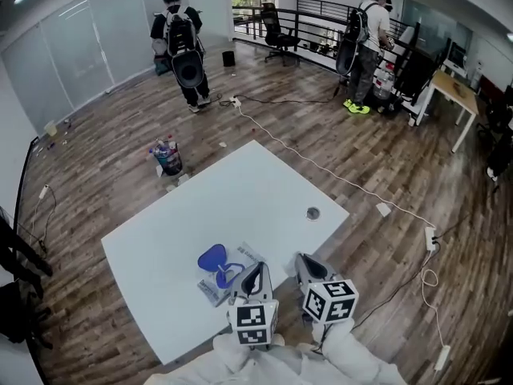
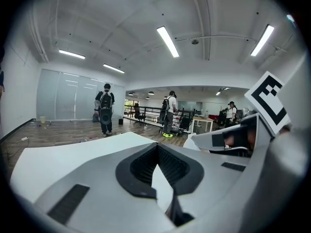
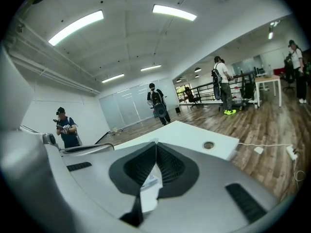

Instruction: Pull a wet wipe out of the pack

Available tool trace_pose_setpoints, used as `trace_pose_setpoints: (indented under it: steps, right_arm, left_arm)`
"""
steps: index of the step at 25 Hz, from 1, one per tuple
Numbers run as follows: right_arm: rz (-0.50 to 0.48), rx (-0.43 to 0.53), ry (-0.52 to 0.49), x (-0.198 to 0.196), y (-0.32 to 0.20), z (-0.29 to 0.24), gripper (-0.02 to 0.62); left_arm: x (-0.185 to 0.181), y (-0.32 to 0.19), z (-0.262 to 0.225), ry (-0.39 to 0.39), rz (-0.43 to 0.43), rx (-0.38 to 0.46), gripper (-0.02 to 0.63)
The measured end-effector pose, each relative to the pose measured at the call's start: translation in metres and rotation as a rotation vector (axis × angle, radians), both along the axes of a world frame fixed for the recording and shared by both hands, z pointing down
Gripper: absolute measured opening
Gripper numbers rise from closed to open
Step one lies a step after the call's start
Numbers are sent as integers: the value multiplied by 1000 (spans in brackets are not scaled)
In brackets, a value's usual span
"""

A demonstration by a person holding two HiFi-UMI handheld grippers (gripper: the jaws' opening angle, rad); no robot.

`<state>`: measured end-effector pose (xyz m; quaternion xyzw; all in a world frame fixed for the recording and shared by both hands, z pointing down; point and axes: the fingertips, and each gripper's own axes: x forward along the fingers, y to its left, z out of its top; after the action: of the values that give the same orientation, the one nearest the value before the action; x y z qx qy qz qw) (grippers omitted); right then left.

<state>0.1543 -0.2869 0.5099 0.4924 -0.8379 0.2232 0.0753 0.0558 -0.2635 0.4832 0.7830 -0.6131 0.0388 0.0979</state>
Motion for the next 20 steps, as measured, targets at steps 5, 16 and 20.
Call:
trace_pose_setpoints:
  steps: [5, 16, 20]
  right_arm:
    - [6, 0, 5, 5, 1, 0, 12]
    - [-27, 5, 11, -7, 2, 1, 11]
    - [-40, 1, 9, -14, 0, 0, 11]
  left_arm:
    - [10, -4, -1, -3, 24, 1, 0]
    - [5, -3, 0, -9, 4, -3, 0]
    - [3, -3, -1, -8, 2, -6, 0]
